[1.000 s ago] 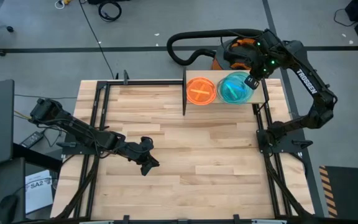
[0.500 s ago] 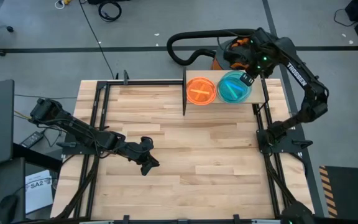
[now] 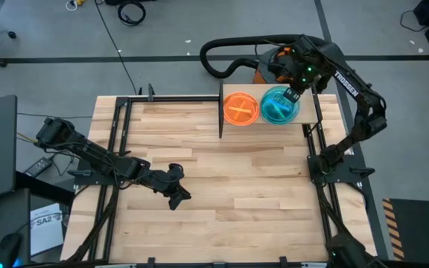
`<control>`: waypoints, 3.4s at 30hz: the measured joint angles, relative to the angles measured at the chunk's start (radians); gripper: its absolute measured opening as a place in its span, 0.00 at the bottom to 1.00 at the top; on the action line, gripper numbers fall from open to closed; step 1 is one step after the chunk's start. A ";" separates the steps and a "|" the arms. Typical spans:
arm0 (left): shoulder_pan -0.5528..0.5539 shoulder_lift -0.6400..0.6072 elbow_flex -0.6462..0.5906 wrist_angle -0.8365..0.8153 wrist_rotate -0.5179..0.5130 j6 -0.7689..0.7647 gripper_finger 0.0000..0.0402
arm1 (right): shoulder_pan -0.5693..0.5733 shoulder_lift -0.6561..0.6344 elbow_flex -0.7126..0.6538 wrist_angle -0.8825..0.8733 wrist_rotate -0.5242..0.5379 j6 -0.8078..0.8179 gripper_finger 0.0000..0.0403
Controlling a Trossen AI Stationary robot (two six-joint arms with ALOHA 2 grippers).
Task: Place and stack plates onto a shelf
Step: Stack the blue plate on top of the green plate on the shelf, then return to Home Position
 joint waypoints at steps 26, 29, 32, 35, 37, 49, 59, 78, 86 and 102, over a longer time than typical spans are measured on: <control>0.000 0.000 0.000 0.000 0.000 0.000 0.19 | 0.000 0.012 0.000 0.000 0.016 0.003 0.22; 0.000 0.000 0.000 0.000 0.000 0.000 0.19 | 0.000 0.012 0.000 0.000 0.017 0.003 0.26; 0.000 0.000 0.000 0.000 0.000 0.000 0.19 | 0.000 0.012 0.000 0.000 0.018 0.003 0.28; 0.000 0.000 0.000 0.000 -0.002 0.000 0.19 | 0.000 0.012 0.000 0.000 0.018 0.003 0.28; 0.001 0.000 0.000 0.000 -0.016 0.001 0.19 | 0.000 0.012 0.000 0.000 0.018 0.003 0.28; 0.034 0.000 0.000 0.005 -0.060 0.017 0.19 | 0.027 0.012 0.000 -0.016 -0.064 0.150 0.23; 0.100 0.000 0.000 0.204 -0.072 0.231 0.19 | 0.182 0.012 0.000 -0.017 -0.076 0.236 0.22; 0.192 -0.003 0.000 0.533 -0.072 0.576 0.19 | 0.646 0.012 0.000 0.167 -0.146 0.398 0.22; 0.198 -0.098 0.000 0.512 -0.072 0.687 0.17 | 0.791 -0.015 0.000 0.341 -0.144 0.465 0.22; 0.198 -0.443 0.000 0.179 -0.193 0.824 0.04 | 0.940 -0.334 0.001 0.433 0.012 0.522 0.22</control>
